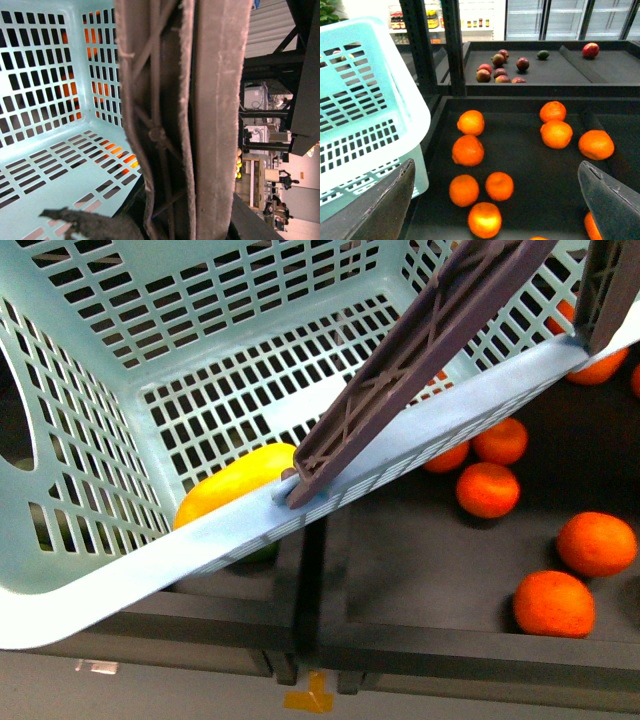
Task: Pick mango and avocado into basket
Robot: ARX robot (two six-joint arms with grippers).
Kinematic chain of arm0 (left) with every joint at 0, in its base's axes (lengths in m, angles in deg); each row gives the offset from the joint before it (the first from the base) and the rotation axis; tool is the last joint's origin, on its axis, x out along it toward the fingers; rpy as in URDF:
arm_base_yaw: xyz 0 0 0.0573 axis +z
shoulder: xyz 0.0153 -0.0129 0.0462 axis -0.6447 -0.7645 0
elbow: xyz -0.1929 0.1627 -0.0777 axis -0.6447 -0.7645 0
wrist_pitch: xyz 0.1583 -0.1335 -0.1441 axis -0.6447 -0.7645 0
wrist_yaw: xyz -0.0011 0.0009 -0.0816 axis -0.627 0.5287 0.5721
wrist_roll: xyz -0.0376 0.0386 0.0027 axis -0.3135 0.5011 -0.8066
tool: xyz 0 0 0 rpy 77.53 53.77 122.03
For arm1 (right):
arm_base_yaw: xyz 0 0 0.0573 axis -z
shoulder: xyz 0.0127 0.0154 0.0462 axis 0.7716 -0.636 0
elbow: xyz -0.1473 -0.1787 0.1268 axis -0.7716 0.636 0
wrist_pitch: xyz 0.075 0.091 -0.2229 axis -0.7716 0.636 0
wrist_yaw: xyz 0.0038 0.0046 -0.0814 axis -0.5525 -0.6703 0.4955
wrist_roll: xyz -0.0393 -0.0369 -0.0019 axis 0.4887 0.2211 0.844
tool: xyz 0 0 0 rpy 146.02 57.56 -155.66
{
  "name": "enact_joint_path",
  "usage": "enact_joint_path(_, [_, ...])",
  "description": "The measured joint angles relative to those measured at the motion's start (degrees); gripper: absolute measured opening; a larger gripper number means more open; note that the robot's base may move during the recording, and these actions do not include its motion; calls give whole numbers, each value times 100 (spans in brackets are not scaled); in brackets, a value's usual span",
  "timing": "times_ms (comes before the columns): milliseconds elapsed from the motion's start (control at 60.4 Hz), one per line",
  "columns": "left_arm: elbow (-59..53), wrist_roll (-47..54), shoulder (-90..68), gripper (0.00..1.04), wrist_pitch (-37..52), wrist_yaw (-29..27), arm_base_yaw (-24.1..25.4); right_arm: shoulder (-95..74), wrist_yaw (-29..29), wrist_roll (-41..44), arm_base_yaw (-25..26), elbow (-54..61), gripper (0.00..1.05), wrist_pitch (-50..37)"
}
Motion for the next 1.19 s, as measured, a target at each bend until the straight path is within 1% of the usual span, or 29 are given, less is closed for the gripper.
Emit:
enact_joint_path(1044, [0, 0, -11, 18, 0, 13, 0, -7, -11, 0, 2, 4, 96, 2])
enact_joint_path(1193, [0, 13, -7, 18, 0, -133, 96, 9, -46, 0, -4, 2, 96, 2])
